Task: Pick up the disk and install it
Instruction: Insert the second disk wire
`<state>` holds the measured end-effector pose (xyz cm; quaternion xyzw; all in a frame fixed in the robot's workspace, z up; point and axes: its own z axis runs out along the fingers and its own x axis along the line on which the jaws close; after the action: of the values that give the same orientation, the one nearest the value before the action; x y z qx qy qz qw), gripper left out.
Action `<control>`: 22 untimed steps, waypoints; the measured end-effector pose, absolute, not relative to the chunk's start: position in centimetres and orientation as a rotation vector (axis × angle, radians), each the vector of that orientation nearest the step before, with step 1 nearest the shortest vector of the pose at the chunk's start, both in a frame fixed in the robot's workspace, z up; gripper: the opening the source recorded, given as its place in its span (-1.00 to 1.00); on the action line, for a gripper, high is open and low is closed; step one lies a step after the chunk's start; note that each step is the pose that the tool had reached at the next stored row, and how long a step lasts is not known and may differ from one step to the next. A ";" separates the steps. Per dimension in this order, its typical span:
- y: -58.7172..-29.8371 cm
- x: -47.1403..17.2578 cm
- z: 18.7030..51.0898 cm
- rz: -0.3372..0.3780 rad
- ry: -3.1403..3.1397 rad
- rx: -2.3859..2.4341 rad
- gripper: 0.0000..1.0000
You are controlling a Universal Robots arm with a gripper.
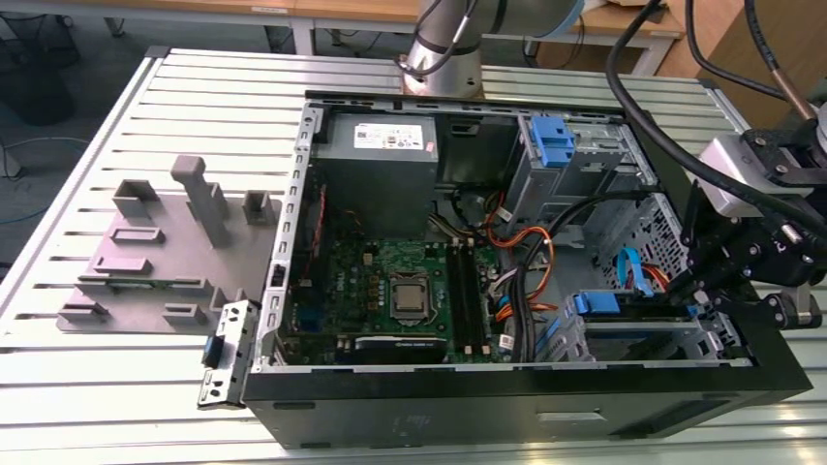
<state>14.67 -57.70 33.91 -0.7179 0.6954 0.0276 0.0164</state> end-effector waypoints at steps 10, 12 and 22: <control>-57.1 14.5 33.8 0.081 2.160 -2.230 -0.68; -57.1 14.4 33.8 0.075 2.157 -2.228 -0.68; -57.1 13.8 33.7 0.047 2.145 -2.217 -0.68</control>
<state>13.80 -57.07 33.69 -0.7183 0.6950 0.0152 0.0285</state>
